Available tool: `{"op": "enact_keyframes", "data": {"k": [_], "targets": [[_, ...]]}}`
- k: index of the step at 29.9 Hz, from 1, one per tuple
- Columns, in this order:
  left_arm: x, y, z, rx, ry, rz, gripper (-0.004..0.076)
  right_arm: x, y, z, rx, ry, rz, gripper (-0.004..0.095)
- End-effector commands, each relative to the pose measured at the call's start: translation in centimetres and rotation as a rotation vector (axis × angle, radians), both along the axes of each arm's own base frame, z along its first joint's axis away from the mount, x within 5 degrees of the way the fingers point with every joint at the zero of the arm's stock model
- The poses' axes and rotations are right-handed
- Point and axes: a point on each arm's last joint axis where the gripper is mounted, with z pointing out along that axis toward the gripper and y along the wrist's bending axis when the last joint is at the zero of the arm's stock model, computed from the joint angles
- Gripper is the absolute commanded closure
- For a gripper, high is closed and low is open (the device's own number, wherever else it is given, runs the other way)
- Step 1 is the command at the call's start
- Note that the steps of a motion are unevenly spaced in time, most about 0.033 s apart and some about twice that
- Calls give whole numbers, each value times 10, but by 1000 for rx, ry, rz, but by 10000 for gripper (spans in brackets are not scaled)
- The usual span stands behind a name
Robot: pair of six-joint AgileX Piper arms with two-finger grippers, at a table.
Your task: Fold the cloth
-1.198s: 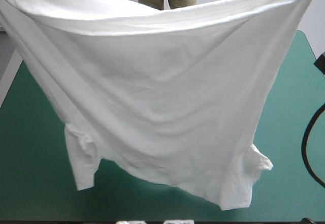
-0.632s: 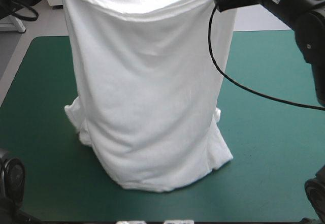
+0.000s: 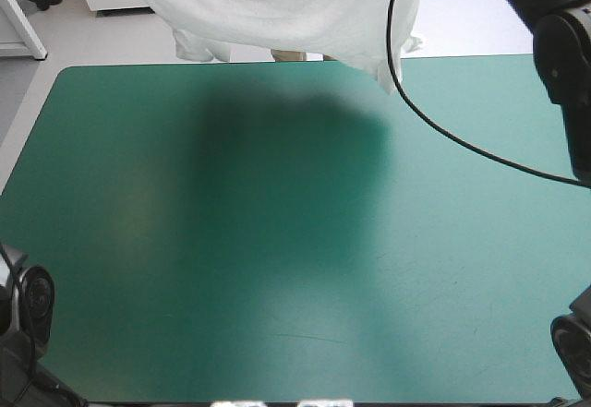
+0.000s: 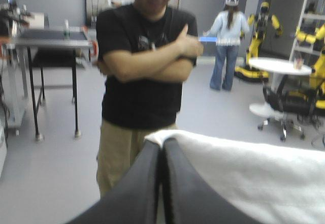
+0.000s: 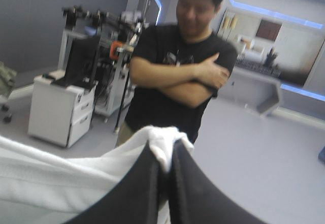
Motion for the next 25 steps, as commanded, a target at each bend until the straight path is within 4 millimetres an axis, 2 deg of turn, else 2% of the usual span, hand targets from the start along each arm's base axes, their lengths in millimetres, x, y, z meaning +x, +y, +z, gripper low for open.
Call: {"op": "enact_keyframes", "data": {"k": [1, 3, 5, 7, 10, 14, 18, 25], "targets": [[29, 2, -33, -9, 149, -3, 733, 20, -11, -20, 42, 84, 24, 925], [54, 2, -71, -25, 307, -2, 733, 43, -14, -53, 65, 215, 54, 925], [68, 0, -106, -18, 438, -8, 733, 59, -18, -85, 70, 337, 66, 925], [74, -6, -141, 7, 554, -10, 733, 66, -19, -111, 74, 427, 89, 925], [71, -13, -180, 39, 674, -19, 733, 62, -17, -144, 50, 535, 117, 925], [45, -19, -220, 94, 803, -27, 733, 48, -17, -186, 45, 673, 132, 925], [10, -18, -244, 128, 887, -29, 733, 24, -22, -221, 34, 785, 127, 925], [-55, -15, -283, 180, 1029, -31, 733, -26, -28, -262, 62, 914, 147, 925]]}}
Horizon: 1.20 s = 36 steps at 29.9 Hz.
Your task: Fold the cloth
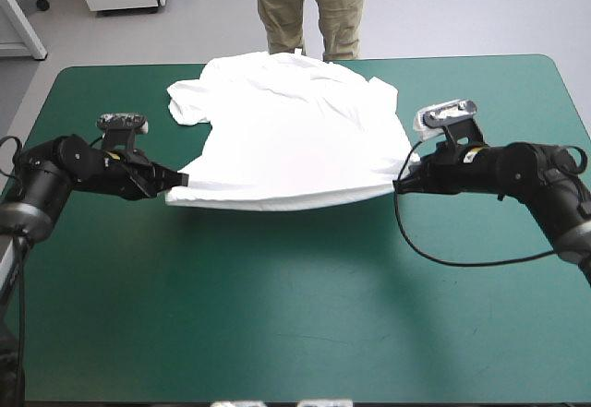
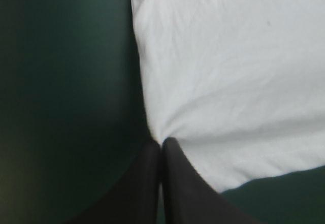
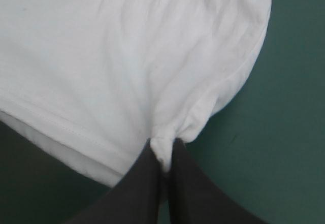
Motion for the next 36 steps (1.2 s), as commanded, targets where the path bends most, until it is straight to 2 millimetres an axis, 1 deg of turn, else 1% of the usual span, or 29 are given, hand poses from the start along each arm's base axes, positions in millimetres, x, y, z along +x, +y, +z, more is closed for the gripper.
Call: {"op": "enact_keyframes", "data": {"k": [1, 5, 8, 12, 15, 19, 21, 24, 28, 36], "targets": [[-31, 0, 3, 4, -37, 2, 733, -25, -4, 4, 51, -43, -9, 925], [-61, 2, -11, 46, 43, -20, 733, -49, -7, -22, 38, 50, 9, 925], [-82, 5, -17, 72, 83, -12, 733, -64, -8, -41, 43, 117, 13, 925], [-103, 5, -14, 74, 79, -9, 733, -81, -8, -68, 65, 238, 14, 924], [-116, 7, -12, 96, 112, -10, 733, -90, -8, -82, 76, 296, 29, 924], [-130, 9, -14, 120, 128, 13, 733, -102, -9, -88, 71, 331, 45, 922], [-136, 9, -19, 114, 140, 15, 733, -108, -11, -90, 69, 336, 35, 920], [-144, 9, -31, 114, 192, 14, 733, -116, -14, -94, 67, 341, 23, 920], [-145, 8, -43, 97, 204, 22, 733, -117, -14, -94, 69, 326, 14, 919], [-143, 2, -42, 29, 194, 10, 733, -116, -15, -94, 72, 318, 4, 918]]}}
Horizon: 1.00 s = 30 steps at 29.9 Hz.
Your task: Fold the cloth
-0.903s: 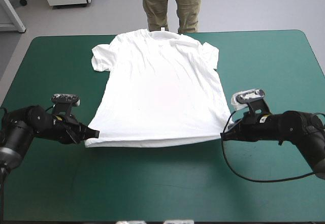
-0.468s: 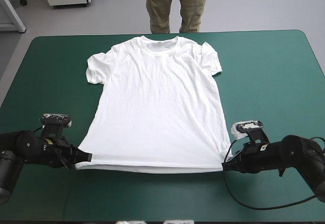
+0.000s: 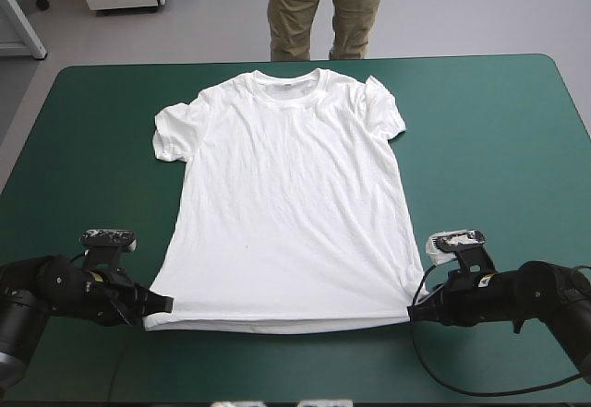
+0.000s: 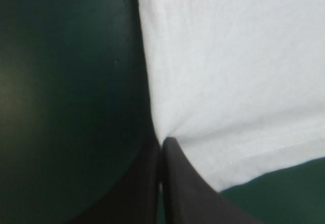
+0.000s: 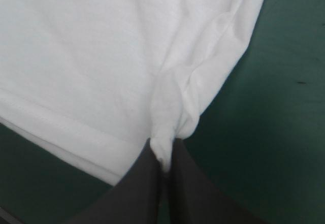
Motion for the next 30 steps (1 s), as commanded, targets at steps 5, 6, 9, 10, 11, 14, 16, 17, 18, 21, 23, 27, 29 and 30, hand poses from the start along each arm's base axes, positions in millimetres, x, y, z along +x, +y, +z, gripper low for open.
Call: {"op": "enact_keyframes", "data": {"k": [5, 6, 9, 10, 11, 14, 16, 17, 18, 21, 23, 27, 29, 30], "targets": [[8, -6, 3, -67, 6, -18, 727, 3, 1, 9, 25, -55, -16, 816], [9, -7, 1, -70, 22, -21, 716, 3, 1, 9, 25, -55, -16, 765], [14, -8, -5, -75, 64, -41, 634, 2, 1, 9, 29, -51, -15, 589], [16, -8, -7, -73, 72, -48, 587, 2, 2, 9, 29, -46, -13, 529], [16, -8, -8, -74, 74, -58, 530, 2, 2, 9, 32, -41, -13, 477], [19, -10, -6, -92, 45, -58, 342, 1, 3, 11, 44, -37, -10, 413], [21, -10, -1, -103, 4, -62, 263, 3, 3, 23, 53, -81, -9, 416], [23, -10, 5, -97, -28, -59, 242, 5, 3, 34, 54, -125, -8, 416], [26, -9, 10, -89, -59, -54, 240, 8, 3, 48, 56, -175, -12, 416], [43, -4, 33, -55, -186, 29, 241, 15, 0, 92, 41, -329, -27, 416], [60, 1, 46, -26, -272, 81, 241, 20, -2, 116, 25, -405, -45, 416], [101, 3, 53, -31, -283, 137, 241, 32, -3, 148, -3, -489, -54, 416], [127, 0, 48, -67, -245, 144, 241, 37, -2, 157, 5, -506, -54, 416], [137, -1, 47, -83, -241, 148, 241, 40, -1, 159, 4, -511, -53, 416]]}}
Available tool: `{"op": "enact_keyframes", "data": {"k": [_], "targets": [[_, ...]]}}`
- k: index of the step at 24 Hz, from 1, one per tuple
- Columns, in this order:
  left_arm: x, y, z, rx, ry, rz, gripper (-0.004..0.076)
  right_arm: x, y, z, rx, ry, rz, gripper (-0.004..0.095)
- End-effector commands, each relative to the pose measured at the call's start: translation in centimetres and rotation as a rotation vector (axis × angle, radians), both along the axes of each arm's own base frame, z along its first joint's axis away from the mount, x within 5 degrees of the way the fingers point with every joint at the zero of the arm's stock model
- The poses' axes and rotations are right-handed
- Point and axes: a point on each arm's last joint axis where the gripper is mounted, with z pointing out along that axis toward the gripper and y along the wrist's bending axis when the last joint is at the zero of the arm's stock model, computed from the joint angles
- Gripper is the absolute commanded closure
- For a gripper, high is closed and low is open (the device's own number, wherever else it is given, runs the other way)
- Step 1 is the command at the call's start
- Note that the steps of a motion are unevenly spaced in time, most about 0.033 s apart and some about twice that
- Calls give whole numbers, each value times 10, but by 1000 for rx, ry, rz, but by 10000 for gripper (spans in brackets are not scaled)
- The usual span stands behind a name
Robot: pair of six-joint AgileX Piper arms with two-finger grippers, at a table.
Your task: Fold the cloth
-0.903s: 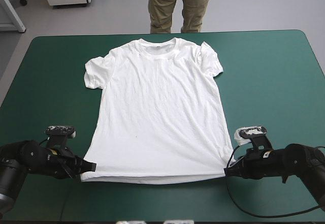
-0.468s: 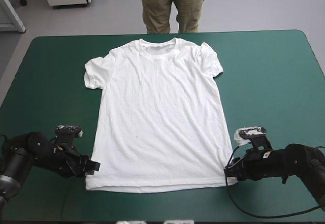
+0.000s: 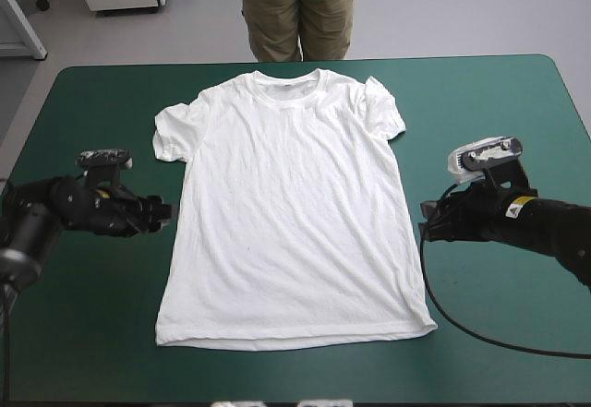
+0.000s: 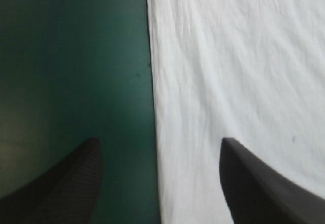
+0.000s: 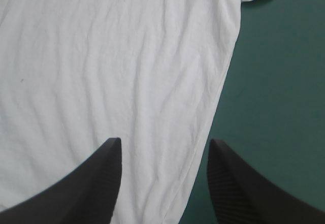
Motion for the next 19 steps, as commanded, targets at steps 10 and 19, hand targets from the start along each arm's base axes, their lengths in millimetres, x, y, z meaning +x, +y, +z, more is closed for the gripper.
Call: {"op": "enact_keyframes", "data": {"k": [10, 19], "targets": [[125, -7, -15, -92, -32, 47, 241, 25, 5, 9, 7, -37, -11, 418], [154, -31, -71, -73, 7, 19, 286, 29, 5, 5, 3, -19, -13, 463]]}}
